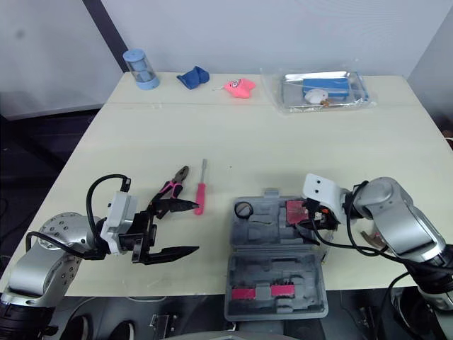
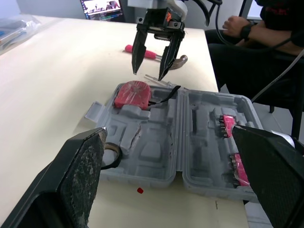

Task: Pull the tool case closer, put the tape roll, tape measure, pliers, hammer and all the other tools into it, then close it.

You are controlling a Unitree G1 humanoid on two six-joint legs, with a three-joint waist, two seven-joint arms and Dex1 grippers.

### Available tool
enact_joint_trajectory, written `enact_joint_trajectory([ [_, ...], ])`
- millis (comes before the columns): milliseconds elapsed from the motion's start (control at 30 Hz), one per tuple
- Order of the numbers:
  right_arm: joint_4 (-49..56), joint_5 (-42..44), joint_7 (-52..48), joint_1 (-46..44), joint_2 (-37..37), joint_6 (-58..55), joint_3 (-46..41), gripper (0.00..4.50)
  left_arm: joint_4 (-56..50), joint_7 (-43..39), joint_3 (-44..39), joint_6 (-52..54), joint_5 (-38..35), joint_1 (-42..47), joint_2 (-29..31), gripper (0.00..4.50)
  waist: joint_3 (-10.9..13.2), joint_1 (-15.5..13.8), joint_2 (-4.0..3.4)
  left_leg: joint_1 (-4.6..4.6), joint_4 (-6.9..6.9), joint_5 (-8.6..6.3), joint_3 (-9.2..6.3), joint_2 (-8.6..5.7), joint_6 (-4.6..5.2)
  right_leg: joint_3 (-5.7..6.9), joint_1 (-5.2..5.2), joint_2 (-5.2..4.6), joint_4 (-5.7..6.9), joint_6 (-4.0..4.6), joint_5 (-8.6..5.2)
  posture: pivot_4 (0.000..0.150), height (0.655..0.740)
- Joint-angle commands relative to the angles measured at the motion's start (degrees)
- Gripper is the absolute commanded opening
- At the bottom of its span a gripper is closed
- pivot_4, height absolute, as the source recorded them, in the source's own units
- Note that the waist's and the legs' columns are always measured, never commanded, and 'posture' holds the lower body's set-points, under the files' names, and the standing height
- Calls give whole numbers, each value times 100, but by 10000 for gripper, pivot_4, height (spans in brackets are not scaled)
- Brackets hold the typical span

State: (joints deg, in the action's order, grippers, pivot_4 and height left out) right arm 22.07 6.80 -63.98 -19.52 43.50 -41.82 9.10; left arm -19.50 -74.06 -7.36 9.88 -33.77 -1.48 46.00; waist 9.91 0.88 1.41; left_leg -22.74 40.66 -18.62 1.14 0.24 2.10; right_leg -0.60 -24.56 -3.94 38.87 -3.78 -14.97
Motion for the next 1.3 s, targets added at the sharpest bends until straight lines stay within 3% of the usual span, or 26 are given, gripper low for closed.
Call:
enact_joint_trajectory([
  [33, -137, 190, 377, 352, -262, 1290, -578, 24977, -45, -59, -52, -23, -73, 92, 37, 45000, 0, -7, -1, 0, 2, 0, 0, 0, 0, 1, 0, 1, 0, 0, 0, 1500, 7400],
  [233, -800, 722, 599, 775, -945, 2341, -1035, 24977, -33, -78, -26, 20, -86, 206, 26, 45000, -1, -13, -2, 0, 11, 0, -3, -1, 1, 4, 9, 2, -1, -1, 0, 1500, 7400],
  [567, -2338, 1018, 203, 1308, -1328, 4278, -1176, 24977, -35, -79, -80, 102, -134, 319, 45, 45000, -1, -7, -6, 25, 16, -1, -5, 3, 1, 4, 34, 10, -2, 0, 0, 1500, 7400],
  [733, -2985, 1005, 153, 1105, -1505, 4737, -1084, 24977, 7, -161, -116, 235, -248, 488, 104, 45000, 4, -8, -14, 88, 6, -2, -2, 5, 2, -1, 97, 13, -9, 1, -1, 1500, 7400],
  [1300, -4808, 813, -84, 735, -1795, 5611, -801, 24977, 99, -491, -206, 550, -559, 808, 270, 45000, 0, -7, -23, 94, 7, -1, -4, 6, 1, -2, 103, 13, -7, 2, -1, 1500, 7400],
])
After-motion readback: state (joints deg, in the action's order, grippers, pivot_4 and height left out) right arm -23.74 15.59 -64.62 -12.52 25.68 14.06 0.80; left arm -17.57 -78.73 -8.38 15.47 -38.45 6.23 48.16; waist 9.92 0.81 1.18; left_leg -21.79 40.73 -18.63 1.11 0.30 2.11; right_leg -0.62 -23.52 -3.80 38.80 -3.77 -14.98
